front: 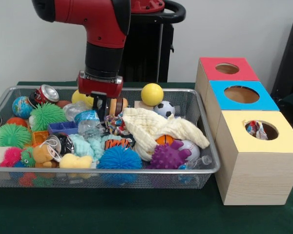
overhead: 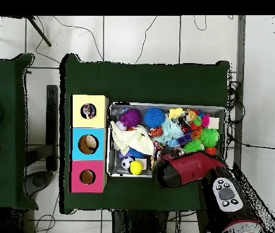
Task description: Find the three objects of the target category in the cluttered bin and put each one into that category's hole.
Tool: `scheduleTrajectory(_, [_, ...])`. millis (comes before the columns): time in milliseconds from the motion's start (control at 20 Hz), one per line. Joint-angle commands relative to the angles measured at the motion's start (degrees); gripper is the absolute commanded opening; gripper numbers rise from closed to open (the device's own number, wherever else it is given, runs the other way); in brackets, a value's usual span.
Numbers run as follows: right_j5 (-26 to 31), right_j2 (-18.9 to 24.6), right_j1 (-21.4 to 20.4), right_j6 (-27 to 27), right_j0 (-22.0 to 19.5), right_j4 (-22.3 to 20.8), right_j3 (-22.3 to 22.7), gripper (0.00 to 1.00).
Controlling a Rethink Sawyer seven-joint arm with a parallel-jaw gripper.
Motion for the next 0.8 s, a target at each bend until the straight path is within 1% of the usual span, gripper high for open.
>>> scheduleTrajectory(50, [-5.4,4.7,4.3,2.3,-1.0,-0.5,0.3,0.00])
scheduleTrajectory(200, [-4.7,5.5,4.8,2.2,-1.6,0.7,0.3,0.00])
scheduleTrajectory(450, [-4.1,5.9,5.3,1.8,-2.3,1.5,0.4,0.00])
scheduleTrajectory(800, [-3.1,6.3,4.8,1.9,-2.6,2.8,1.4,0.00])
